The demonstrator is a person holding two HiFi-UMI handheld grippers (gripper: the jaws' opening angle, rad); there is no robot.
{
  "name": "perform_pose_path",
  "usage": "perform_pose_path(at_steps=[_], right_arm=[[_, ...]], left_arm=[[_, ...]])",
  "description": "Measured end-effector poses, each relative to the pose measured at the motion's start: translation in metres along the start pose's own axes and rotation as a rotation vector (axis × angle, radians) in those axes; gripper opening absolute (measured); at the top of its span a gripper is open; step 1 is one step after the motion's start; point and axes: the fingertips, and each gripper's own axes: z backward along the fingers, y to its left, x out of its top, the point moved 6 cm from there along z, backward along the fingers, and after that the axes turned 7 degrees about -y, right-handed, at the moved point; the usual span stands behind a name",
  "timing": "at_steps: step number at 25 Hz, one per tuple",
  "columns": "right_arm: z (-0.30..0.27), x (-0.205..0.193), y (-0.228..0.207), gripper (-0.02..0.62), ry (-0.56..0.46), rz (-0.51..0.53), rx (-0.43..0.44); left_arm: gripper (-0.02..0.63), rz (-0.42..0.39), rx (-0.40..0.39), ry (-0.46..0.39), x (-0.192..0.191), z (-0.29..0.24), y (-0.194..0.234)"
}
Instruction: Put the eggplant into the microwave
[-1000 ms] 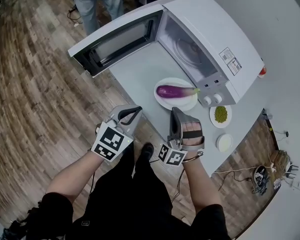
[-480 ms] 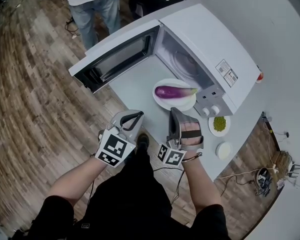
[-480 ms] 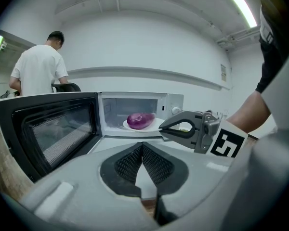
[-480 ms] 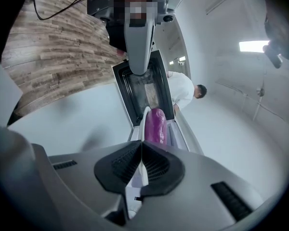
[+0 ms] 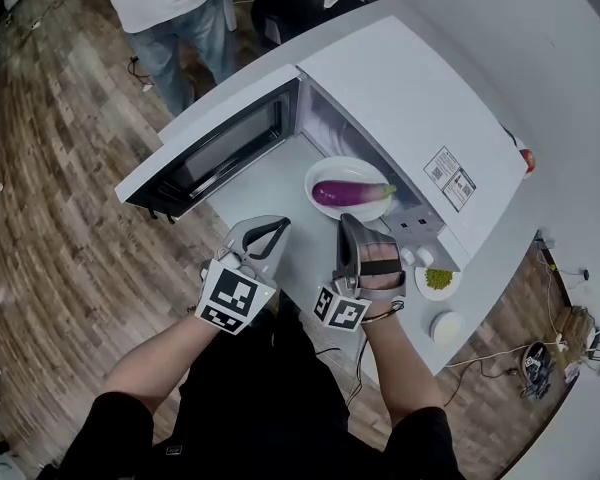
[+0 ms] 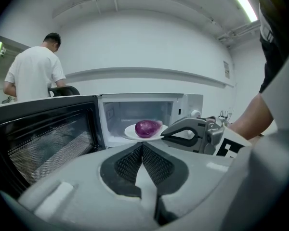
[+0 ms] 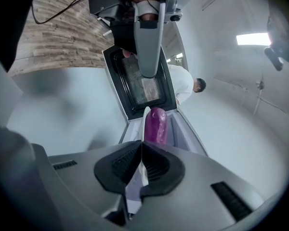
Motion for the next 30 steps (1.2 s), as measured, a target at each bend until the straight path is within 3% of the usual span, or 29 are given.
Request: perform_pose_path(at_steps=[12,21,30], right_arm=[[-0.054,-0.018,0.014,0.021,0.174,0.011,0.008],[-0.075,-0.031,0.025,0.021,0.291,-0.023,-0.004],[-0.092,-0.039,0.023,0.021,0.362,-0.040,0.023]], left_arm=[[0.008,-0.058,-0.104,-0.002,-0.007,-0.044,0.039],[0.008,-0.052,-0.209,-0.014,-0.020,-0.075,0.041],[0.008,-0.045,-0.244,-0.001,-0.016,-0.085,0.048]])
